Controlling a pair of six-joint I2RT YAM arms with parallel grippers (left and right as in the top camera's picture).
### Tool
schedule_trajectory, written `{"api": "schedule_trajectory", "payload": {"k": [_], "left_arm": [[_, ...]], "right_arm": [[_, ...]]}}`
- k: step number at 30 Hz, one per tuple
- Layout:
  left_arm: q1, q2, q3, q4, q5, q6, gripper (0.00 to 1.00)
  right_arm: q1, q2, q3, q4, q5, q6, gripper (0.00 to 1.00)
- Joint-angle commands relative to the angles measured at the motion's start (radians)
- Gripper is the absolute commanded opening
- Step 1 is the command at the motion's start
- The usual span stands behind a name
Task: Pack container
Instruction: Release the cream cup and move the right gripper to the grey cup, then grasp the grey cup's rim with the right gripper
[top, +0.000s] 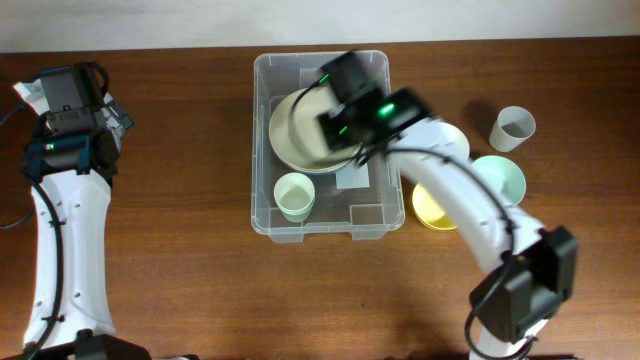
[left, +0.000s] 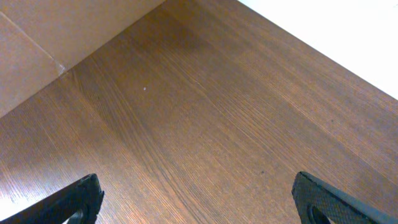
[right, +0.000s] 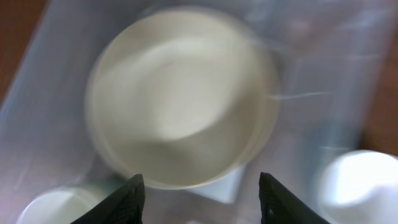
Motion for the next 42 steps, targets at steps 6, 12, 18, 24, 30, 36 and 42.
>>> {"api": "schedule_trajectory", "payload": {"k": [6,12,18,24,30,36,42], "left_arm": [[0.004,-0.002,0.011,-0.001,-0.014,0.008,0.99],[0.004,-0.002,0.011,-0.001,-0.014,0.008,0.99],[0.004,-0.002,0.011,-0.001,-0.014,0.008,0.99],[0.004,-0.002,0.011,-0.001,-0.014,0.008,0.99],[0.004,-0.002,0.011,-0.001,-0.014,0.008,0.99],[0.004,-0.002,0.011,-0.001,-0.014,0.008,0.99],[0.004,-0.002,0.011,-0.001,-0.014,0.008,0.99]], "right_arm": [[-0.368,-0.054,0.079,-0.015,0.051,0.148,0.54],[-0.584,-0.035,0.079,0.0,0.05,0.203,0.55],[-0.7,0.023,0.078,0.007,0.053,0.218,0.55],[-0.762,0.117,0.078,0.025,0.05,0.256,0.59],[-0.785,0.224,0.078,0.027,0.05,0.256,0.6],[-0.799,0.296,0.078,0.031,0.042,0.274,0.59],[-0.798,0.346,0.078,0.041,0.027,0.274,0.6]]}}
